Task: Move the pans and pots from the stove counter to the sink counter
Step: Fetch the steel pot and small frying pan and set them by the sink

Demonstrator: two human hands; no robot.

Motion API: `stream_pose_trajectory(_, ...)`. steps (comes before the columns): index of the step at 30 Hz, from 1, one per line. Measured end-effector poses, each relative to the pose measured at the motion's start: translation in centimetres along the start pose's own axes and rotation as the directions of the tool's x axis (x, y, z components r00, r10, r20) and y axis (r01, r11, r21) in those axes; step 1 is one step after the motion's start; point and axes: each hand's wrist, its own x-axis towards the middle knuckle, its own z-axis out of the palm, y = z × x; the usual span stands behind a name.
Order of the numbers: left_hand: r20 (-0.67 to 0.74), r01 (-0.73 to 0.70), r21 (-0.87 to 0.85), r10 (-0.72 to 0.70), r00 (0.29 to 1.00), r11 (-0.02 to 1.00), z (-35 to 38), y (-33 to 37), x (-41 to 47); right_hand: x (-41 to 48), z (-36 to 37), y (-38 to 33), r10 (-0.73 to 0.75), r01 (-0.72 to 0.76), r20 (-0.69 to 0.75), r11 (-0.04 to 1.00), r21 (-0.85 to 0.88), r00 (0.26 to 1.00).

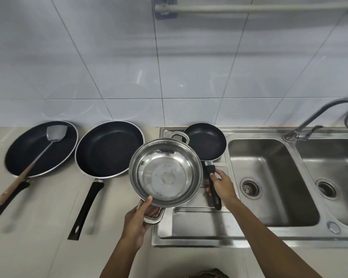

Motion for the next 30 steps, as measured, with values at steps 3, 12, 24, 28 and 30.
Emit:
stream_pose_trajectory(3,0.019,0.005,-0.008,-0.005,1.0,1.0,0.0,0.0,-0.3,-0.2,-0.1,0.0,0.006,-0.006,0.011,1.0,0.007,1.0)
stream_pose_trajectory(12,-0.03,-0.016,0.005,0.016,0.999,1.0,-0.6,-0.8,-1.3,-2.2,-0.8,0.4,0.038,-0.038,-0.004,0.999,-0.027,0.999)
stream_pose_trajectory(24,0.003,0.073,-0.132,-0.073,0.997,0.989,-0.9,-6.0,-5.5,-8.1,-3.1,4.5,0.124,-0.126,0.05,0.991,0.035,0.991)
stream_pose_trajectory(28,-0.02,0.061,0.041,-0.061,0.998,0.997,0.5,-9.3,-7.9,-10.8,-5.7,5.8,0.034,-0.034,0.088,0.999,-0.005,0.996)
stream_pose_trajectory(30,-0.031,0.036,0.154,-0.031,0.999,0.987,1.9,-11.3,-9.2,-12.1,-7.7,6.3,-0.036,0.041,0.093,0.998,-0.056,0.995)
